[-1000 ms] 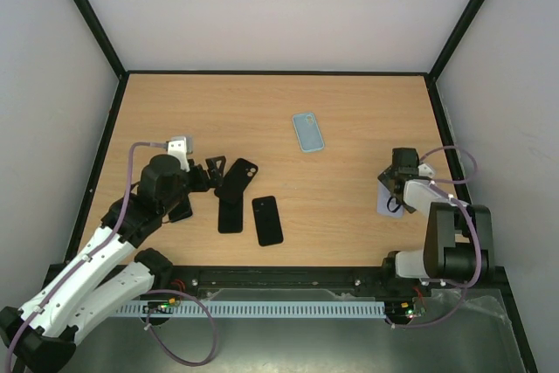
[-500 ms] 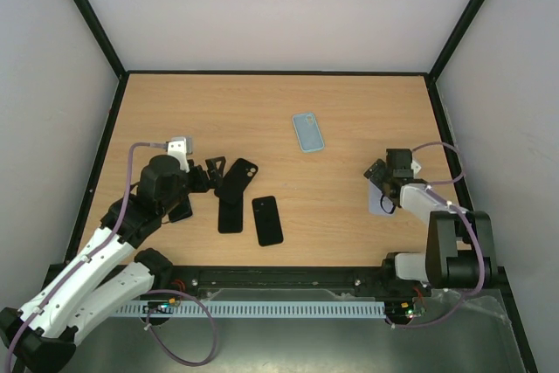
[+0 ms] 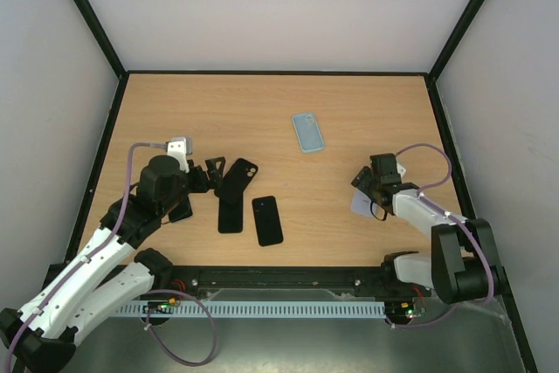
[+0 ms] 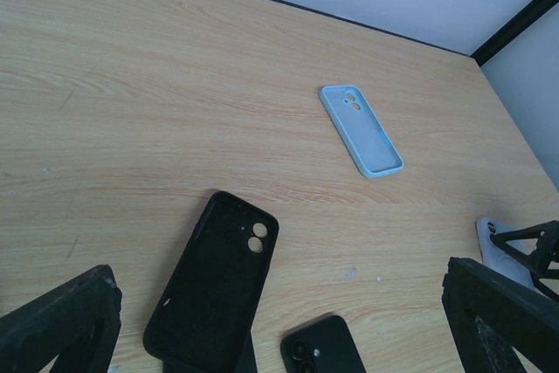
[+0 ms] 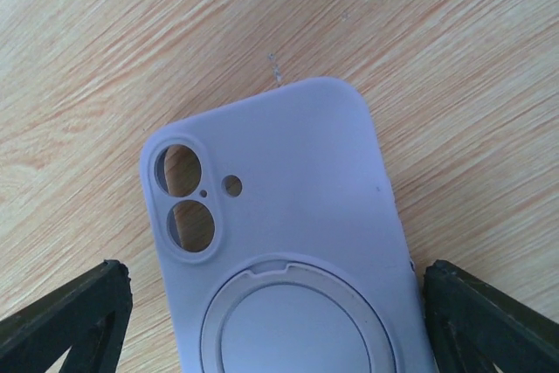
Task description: Put the phone into the phone case
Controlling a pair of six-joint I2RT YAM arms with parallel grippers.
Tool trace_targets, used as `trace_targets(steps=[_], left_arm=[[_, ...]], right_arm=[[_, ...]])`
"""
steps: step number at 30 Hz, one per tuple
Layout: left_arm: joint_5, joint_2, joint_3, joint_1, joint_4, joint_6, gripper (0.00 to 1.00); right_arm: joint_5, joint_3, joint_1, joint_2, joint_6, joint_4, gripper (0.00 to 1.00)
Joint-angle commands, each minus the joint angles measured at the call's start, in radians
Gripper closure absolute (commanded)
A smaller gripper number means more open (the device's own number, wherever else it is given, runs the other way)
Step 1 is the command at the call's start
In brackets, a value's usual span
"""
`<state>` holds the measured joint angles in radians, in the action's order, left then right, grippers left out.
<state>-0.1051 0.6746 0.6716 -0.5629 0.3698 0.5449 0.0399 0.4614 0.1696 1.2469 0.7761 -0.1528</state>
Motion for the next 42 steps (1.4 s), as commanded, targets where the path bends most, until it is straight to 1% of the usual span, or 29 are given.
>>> trace_targets(steps=[1,6,15,17,19,22,24,26,27,30,32,35,37,40,42], left_arm=[[-0.001,-0.007,-0.017,-0.005,0.002,-0.008,0.00],[-0.003,-0.006,-0.018,-0.004,0.001,-0.007,0.00],[-0.013,-0.003,-0.022,-0.005,0.001,-0.004,0.00],[-0.024,0.003,-0.021,-0.004,0.004,0.000,0.00],[-0.043,0.009,-0.020,-0.006,0.012,0.019,0.00],[-0.067,0.025,-0.013,-0.004,0.026,0.039,0.00],[-0.061,0.037,-0.007,-0.005,0.034,0.045,0.00],[-0.044,0.046,-0.002,-0.005,0.033,0.048,0.00],[-0.038,0.048,-0.001,-0.005,0.034,0.050,0.00],[-0.026,0.054,0.001,-0.004,0.034,0.072,0.01],[0.002,0.055,-0.003,-0.004,0.020,0.083,0.02],[0.092,0.066,-0.018,-0.005,-0.027,0.107,0.06],[0.175,0.084,-0.028,-0.005,-0.072,0.130,0.10],[0.308,0.125,-0.047,-0.005,-0.160,0.173,0.16],[0.415,0.161,-0.062,-0.008,-0.248,0.205,0.19]], right_arm=[[-0.044,-0.020,0.037,0.003,0.046,-0.121,0.12],[-0.118,0.018,0.080,0.057,0.057,-0.160,0.09],[-0.212,0.074,0.161,0.172,0.072,-0.182,0.08],[-0.237,0.081,0.164,0.191,0.071,-0.188,0.10],[-0.248,0.079,0.165,0.196,0.059,-0.181,0.16],[-0.220,0.077,0.165,0.189,0.038,-0.164,0.19],[-0.176,0.069,0.165,0.171,0.026,-0.139,0.23],[-0.101,0.050,0.165,0.133,0.010,-0.096,0.29],[-0.057,0.033,0.166,0.114,0.001,-0.069,0.30],[0.135,-0.007,0.167,0.053,-0.025,0.029,0.31],[0.289,-0.046,0.168,0.010,-0.009,0.115,0.33],[0.458,-0.103,0.191,-0.049,0.048,0.263,0.34],[0.538,-0.130,0.217,-0.083,0.093,0.377,0.34],[0.609,-0.165,0.271,-0.140,0.165,0.522,0.34],[0.621,-0.184,0.318,-0.176,0.201,0.601,0.34]])
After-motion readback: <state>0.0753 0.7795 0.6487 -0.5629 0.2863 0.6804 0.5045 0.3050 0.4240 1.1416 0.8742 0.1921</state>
